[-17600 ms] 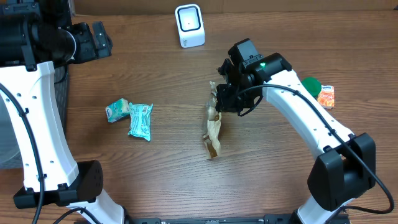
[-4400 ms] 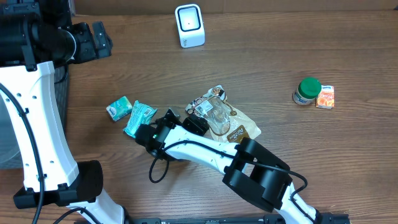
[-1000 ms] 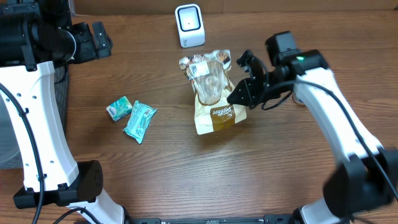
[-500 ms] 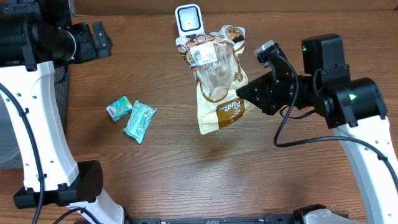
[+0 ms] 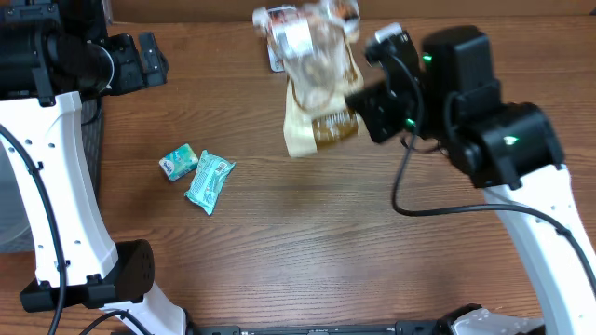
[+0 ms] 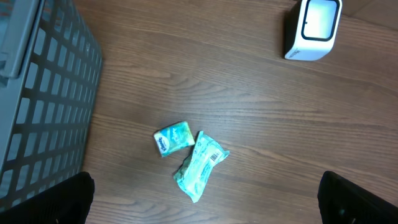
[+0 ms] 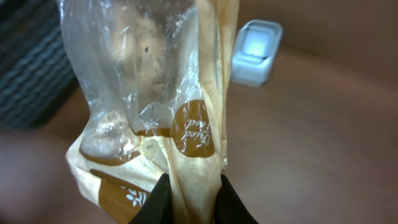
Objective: Scan the item barcode
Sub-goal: 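Carry the pouch up to the white scanner and hold it there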
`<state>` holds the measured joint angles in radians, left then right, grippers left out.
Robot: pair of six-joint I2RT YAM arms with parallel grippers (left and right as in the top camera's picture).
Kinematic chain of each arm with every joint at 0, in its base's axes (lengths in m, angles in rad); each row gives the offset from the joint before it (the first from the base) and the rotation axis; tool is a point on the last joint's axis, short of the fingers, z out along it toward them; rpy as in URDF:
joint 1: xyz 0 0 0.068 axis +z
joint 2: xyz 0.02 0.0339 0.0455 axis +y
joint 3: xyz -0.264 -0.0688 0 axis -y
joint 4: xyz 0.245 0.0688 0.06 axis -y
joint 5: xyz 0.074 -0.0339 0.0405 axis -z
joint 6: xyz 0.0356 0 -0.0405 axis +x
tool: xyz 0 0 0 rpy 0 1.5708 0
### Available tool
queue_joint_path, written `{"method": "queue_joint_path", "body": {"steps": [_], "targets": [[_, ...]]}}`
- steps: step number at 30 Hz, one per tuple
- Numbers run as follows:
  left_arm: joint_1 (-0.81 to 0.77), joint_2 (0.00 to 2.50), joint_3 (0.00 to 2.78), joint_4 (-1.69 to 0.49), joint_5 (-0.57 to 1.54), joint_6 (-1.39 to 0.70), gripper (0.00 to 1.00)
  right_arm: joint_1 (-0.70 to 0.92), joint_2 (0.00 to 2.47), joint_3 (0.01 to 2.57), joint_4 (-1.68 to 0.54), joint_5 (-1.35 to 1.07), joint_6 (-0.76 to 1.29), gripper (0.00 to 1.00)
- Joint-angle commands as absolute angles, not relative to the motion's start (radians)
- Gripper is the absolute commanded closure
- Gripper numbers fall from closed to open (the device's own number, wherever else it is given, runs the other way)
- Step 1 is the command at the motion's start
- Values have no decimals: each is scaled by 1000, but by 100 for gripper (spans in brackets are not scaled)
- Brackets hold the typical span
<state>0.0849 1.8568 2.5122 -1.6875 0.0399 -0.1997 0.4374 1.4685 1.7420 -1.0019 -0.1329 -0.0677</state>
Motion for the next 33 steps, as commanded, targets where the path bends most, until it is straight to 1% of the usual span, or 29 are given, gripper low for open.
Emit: {"method": "queue_joint_path", "body": {"steps": [1,3,9,11,13,19,25,28,33], "targets": [[78,1860,2522,-1689,33,-183,0,494,1550,1767,-925,355,-49,96],[78,1860,2522,-1689,33,-183,0,518,1614,1767,-851,507,-66,96],[78,1860,2522,-1689,33,-183,0,543,1805,1767,-686,759,-236,96],[78,1860,2522,-1689,33,-183,0,545,1864,1767,-601,868,-253,96],[78,1860,2522,-1689,33,-183,0,544,1910,1767,-513,921,-278,96],[78,1860,2522,-1689,33,-183,0,543,2017,1767,-261,923,-473,96],[78,1860,2522,-1689,33,-183,0,558,2123,1767,-88,929,-838,96],[78,1860,2522,-1689,33,-183,0,567,2172,1766,1,969,-1010,96],[78,1860,2522,-1689,33,-183,0,567,2237,1766,167,975,-1155,96]]}}
